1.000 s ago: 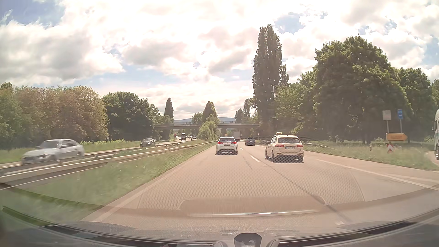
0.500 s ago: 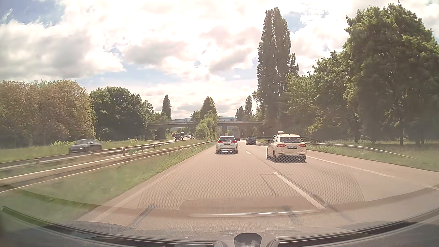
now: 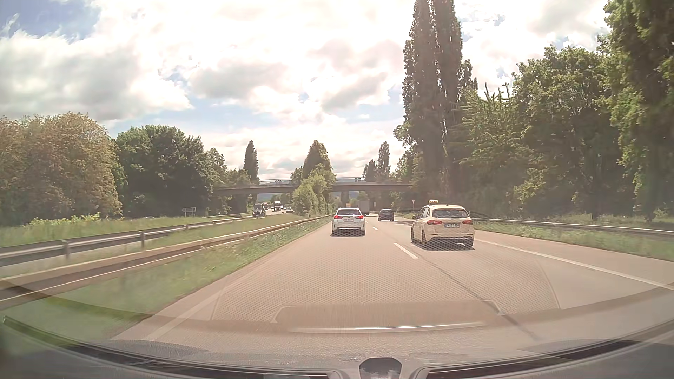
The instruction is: Follow the waypoints while adhering to traffic rules and regulations
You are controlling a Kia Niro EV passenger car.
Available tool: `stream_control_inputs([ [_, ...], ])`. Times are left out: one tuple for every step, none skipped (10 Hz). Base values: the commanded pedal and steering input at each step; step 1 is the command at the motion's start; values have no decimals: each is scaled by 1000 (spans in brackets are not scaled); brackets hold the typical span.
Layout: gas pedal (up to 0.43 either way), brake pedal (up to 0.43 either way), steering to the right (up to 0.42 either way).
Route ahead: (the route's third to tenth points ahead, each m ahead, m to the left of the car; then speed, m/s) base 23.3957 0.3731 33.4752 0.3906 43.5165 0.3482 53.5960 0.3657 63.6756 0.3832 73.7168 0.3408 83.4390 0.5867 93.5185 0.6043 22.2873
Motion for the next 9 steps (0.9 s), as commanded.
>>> stream_control_inputs([
  [79, 0, -1],
  [79, 0, -1],
  [79, 0, -1],
  [79, 0, -1],
  [79, 0, 0],
  [79, 0, -1],
  [67, 0, 0],
  [67, 0, -1],
  [47, 0, -1],
])
